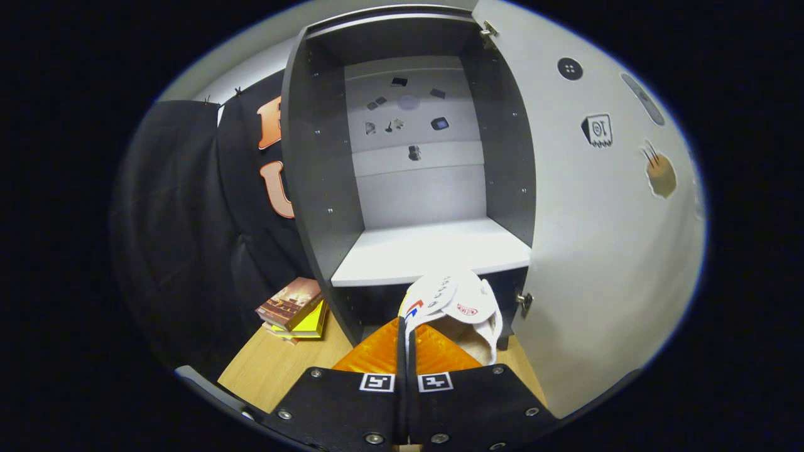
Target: Open the shoe cabinet door, grab the shoes and put them into the shoe cabinet, then close the shoe cabinet door.
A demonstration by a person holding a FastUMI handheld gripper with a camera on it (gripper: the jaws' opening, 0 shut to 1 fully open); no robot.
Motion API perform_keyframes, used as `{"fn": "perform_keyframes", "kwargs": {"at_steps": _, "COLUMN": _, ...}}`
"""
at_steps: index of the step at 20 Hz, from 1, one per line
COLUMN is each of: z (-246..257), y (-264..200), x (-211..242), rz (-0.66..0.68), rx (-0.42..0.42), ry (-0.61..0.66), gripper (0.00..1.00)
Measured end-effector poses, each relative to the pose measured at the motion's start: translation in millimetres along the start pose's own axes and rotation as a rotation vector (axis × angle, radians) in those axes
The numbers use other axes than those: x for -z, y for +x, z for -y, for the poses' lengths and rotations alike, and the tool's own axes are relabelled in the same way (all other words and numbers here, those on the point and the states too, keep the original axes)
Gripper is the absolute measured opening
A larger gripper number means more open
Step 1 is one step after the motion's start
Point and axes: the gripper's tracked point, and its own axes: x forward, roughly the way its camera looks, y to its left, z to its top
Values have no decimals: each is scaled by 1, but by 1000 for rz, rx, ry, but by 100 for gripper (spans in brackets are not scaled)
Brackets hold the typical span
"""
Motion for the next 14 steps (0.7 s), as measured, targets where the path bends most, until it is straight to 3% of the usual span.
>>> {"fn": "perform_keyframes", "kwargs": {"at_steps": 7, "z": -3, "y": 58, "x": -59, "rz": 50, "rx": -41, "ry": -38, "gripper": 0}}
{"fn": "perform_keyframes", "kwargs": {"at_steps": 14, "z": 3, "y": 144, "x": -88, "rz": 31, "rx": -63, "ry": -58, "gripper": 0}}
